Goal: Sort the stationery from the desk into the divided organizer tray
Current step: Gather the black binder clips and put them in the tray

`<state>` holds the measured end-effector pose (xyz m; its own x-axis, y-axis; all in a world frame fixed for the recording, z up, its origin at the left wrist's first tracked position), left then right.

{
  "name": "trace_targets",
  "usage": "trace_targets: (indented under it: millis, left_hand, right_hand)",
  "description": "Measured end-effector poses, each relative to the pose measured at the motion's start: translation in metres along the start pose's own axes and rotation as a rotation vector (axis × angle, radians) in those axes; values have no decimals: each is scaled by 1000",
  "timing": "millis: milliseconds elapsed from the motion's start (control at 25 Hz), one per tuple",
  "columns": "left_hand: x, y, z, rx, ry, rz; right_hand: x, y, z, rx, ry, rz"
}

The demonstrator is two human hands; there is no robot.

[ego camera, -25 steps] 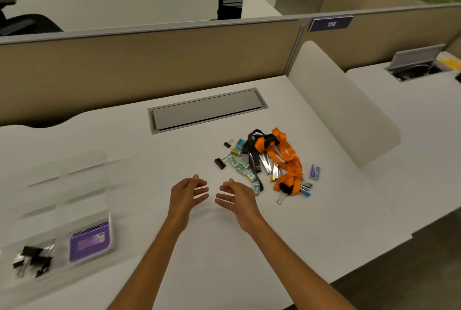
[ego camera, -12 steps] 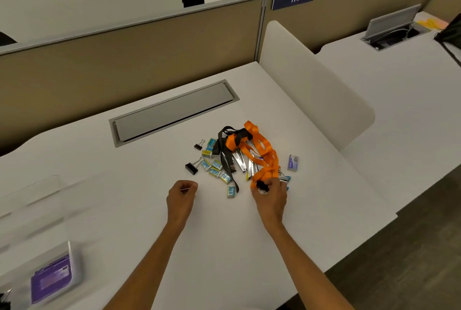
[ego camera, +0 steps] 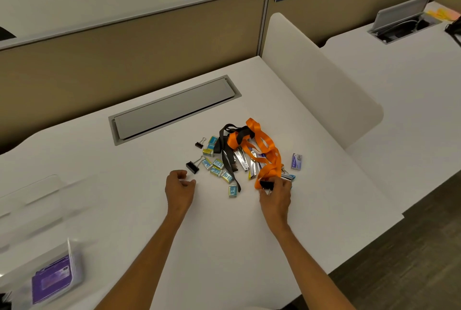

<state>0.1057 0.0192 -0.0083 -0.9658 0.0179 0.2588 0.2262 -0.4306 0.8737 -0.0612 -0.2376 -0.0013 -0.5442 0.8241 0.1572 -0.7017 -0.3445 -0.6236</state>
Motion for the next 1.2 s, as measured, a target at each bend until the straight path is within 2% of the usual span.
trace_targets:
  millis: [320, 480, 600, 680, 800, 880, 960, 1040, 1200]
  left_hand:
    - [-32, 17, -19, -218, -121, -121]
    - [-41, 23, -23, -290, -111, -200]
    - [-45, 13, -12, -62, -44, -58]
    - [-43, -1, -6, 324, -56, 168]
    - [-18, 4, -10, 1038, -193, 415]
    - [0, 9, -11, 1269, -218, 497]
    - [13, 7, -12, 1388, -233, 540]
    - [22, 3, -17, 1371, -254, 584]
    - [34, -8, -26, 1164, -241, 617]
  right_hand:
    - [15, 4, 18, -207, 54, 17]
    - [26, -5, 20, -323, 13, 25]
    - [25, -19, 16, -425, -125, -56]
    - [24, -33, 8, -487, -237, -75]
    - [31, -61, -10, -484, -419, -19]
    - [41, -85, -21, -458, -552, 42]
    - [55, -110, -30, -474, -666, 112]
    - [66, -125, -39, -511, -715, 126]
    - [73, -129, -46, -449, -612, 86]
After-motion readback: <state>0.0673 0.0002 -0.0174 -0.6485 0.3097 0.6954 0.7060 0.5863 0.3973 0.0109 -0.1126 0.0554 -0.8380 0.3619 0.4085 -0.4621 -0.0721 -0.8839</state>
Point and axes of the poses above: each hand's wrist, its own x-axis away from the middle knuckle, its own z-axis out of the back of the hand, y = z × x, the point moved 7 cm from there along -x, towards the middle knuckle, and after that the axes turned 6 degrees about x, right-handed, at the moved point
